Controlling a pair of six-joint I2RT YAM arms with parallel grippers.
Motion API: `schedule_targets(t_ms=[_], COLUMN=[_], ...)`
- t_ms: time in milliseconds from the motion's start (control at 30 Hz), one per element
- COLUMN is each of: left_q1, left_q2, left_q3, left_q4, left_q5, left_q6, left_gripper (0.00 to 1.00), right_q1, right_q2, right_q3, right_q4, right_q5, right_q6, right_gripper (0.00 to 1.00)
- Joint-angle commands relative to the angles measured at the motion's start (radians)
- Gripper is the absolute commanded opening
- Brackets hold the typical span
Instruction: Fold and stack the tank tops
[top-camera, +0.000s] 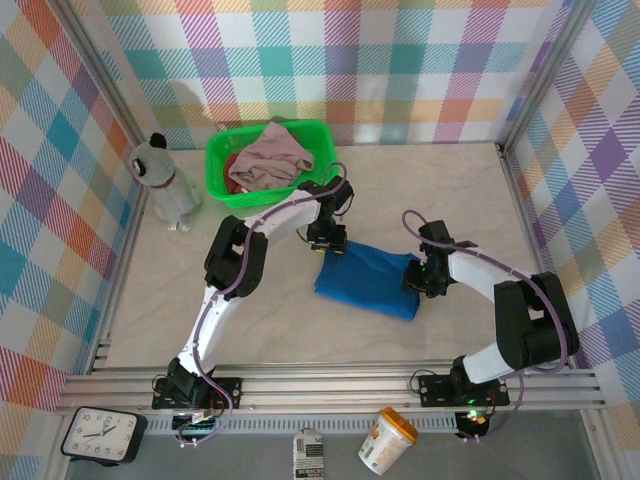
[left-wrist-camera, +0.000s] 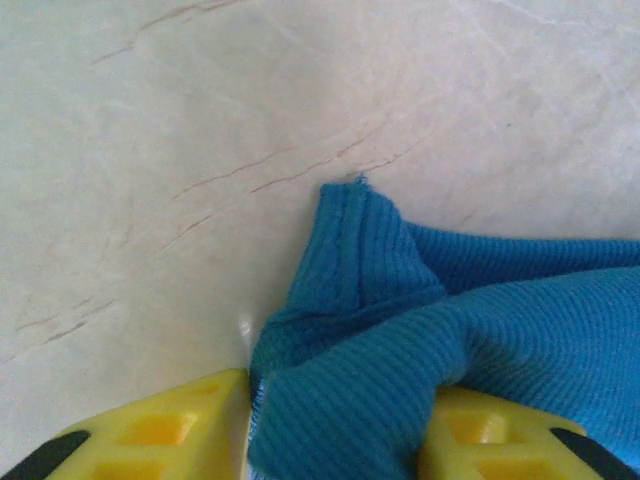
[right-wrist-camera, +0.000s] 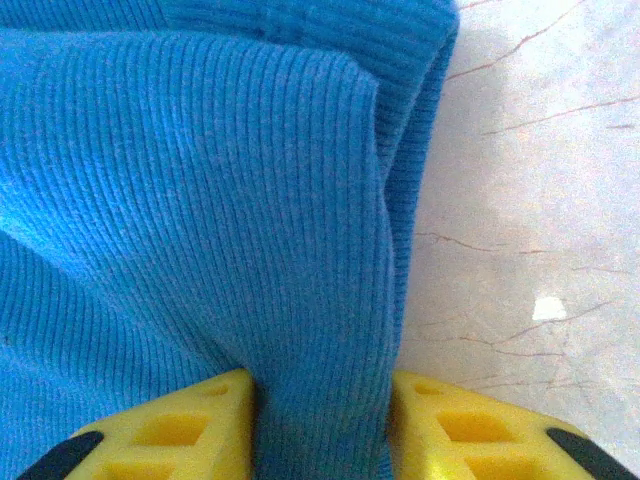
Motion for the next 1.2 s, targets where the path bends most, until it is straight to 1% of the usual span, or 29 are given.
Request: schedule_targets(t_ms=[0, 67, 133, 267, 333, 400, 433, 467, 533, 633, 733, 767, 867, 900, 1000, 1100, 1167], left_q1=[0.005, -0.001, -0.004, -0.005, -0.005, -0.005, -0.007, -0.007, -0.006, -0.007, -0.007, -0.007, -0.005, -0.005, -0.003, -0.003, -0.001], left_q2=[0.053, 0.061, 0.061, 0.049, 0.048, 0.049, 0.05, 0.051, 0.05, 0.053, 0.062, 0.07, 0.089, 0.091, 0.073, 0.007, -0.038], left_q3=[0.02, 0.02, 0.019, 0.007, 0.007, 0.005, 0.007, 0.008, 0.008, 0.011, 0.027, 0.047, 0.118, 0.14, 0.209, 0.247, 0.273], left_q4=[-0.046, -0.045, -0.044, -0.04, -0.038, -0.031, -0.029, -0.027, -0.017, 0.008, 0.04, 0.039, 0.016, 0.008, -0.013, -0.009, -0.007], left_q5=[-0.023, -0.018, -0.002, -0.002, 0.013, 0.026, 0.031, 0.034, 0.043, 0.047, 0.059, 0.05, 0.018, 0.008, -0.036, -0.081, -0.102], left_q6=[0.012, 0.022, 0.034, 0.039, 0.038, 0.035, 0.033, 0.033, 0.027, 0.011, -0.008, -0.011, -0.01, -0.01, -0.004, 0.009, 0.022], left_gripper=[0.36, 0.36, 0.32, 0.27, 0.24, 0.23, 0.21, 0.19, 0.17, 0.11, 0.11, 0.15, 0.35, 0.39, 0.49, 0.55, 0.59], right_q1=[0.012, 0.023, 0.034, 0.05, 0.049, 0.05, 0.05, 0.05, 0.05, 0.05, 0.042, 0.033, 0.007, -0.004, -0.046, -0.094, -0.135], right_q2=[0.028, 0.018, 0.006, -0.006, 0.026, 0.06, 0.077, 0.09, 0.117, 0.133, 0.139, 0.147, 0.18, 0.192, 0.223, 0.261, 0.296], right_q3=[0.028, 0.045, 0.057, 0.07, 0.082, 0.09, 0.092, 0.094, 0.112, 0.134, 0.165, 0.18, 0.235, 0.254, 0.305, 0.369, 0.414], right_q4=[0.085, 0.081, 0.068, 0.037, 0.02, 0.016, 0.021, 0.026, 0.021, 0.013, -0.007, -0.014, -0.04, -0.048, -0.065, -0.078, -0.073], right_q5=[0.003, 0.005, 0.011, 0.027, 0.035, 0.038, 0.044, 0.05, 0.056, 0.07, 0.101, 0.104, 0.12, 0.123, 0.118, 0.139, 0.13], right_q6=[-0.02, -0.032, -0.04, -0.038, -0.051, -0.06, -0.066, -0.069, -0.082, -0.094, -0.111, -0.119, -0.145, -0.152, -0.181, -0.234, -0.259], right_gripper=[0.36, 0.35, 0.36, 0.42, 0.44, 0.44, 0.44, 0.43, 0.38, 0.24, 0.13, 0.1, 0.08, 0.08, 0.06, 0.06, 0.06])
